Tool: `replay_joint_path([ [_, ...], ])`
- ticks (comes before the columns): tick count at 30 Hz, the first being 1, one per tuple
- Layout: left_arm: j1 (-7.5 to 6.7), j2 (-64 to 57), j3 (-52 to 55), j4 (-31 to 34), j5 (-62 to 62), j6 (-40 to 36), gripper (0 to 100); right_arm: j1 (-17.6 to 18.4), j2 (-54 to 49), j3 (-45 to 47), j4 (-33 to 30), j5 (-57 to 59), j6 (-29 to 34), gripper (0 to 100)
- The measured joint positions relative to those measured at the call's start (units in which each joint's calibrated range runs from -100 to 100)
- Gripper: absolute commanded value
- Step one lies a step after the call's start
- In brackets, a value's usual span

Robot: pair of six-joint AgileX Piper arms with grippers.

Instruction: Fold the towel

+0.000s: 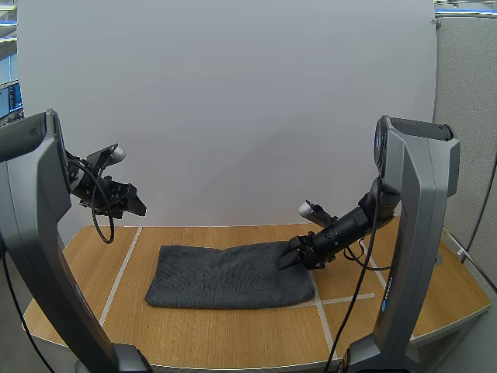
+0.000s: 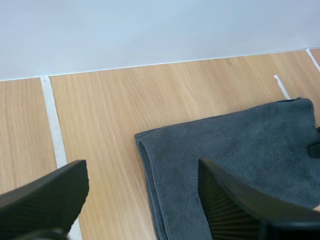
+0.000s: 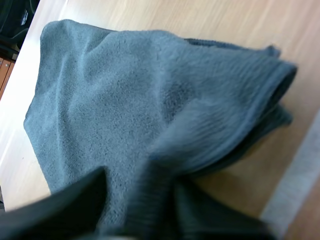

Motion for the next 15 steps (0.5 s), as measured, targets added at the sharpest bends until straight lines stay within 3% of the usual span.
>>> replay_joint_path([
  [12, 0.43, -0.28, 0.00, 0.10, 0.00, 0.19, 100, 0.00, 0.15, 0.00, 0.00, -0.31, 0.00, 0],
  [15, 2.30, -4.34, 0.00, 0.10, 0.25, 0.19, 100, 0.00, -4.07, 0.00, 0.47, -0.34, -0.14, 0],
])
